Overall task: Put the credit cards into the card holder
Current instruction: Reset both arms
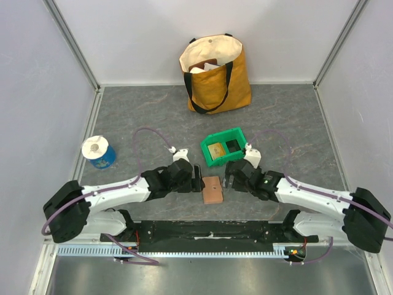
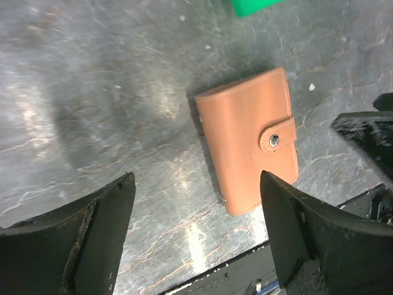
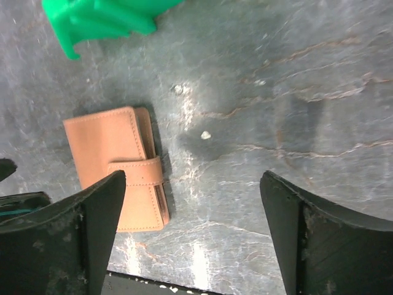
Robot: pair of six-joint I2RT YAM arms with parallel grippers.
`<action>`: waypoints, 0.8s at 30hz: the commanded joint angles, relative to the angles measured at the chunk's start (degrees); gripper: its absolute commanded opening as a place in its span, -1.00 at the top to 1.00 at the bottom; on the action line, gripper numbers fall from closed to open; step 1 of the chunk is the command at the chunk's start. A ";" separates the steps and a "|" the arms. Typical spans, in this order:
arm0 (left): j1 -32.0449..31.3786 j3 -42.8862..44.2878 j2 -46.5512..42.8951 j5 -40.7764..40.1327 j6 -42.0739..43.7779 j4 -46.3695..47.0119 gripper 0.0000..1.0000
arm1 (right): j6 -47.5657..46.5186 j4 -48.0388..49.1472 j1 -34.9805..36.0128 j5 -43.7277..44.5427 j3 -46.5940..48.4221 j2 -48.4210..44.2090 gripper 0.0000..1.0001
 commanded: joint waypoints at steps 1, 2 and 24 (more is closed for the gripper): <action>3.00 0.64 -6.44 -4.54 0.69 -5.73 -0.76 | -1.10 -0.61 -4.82 1.04 -1.30 -6.43 -0.96; 3.87 0.37 -7.94 -5.16 0.78 -6.70 -0.77 | -1.27 -1.49 -5.97 1.48 -1.65 -8.01 -0.96; 35.79 2.30 -12.44 2.31 10.71 -14.52 -0.77 | -27.54 2.53 -50.45 11.32 4.51 -8.20 -0.96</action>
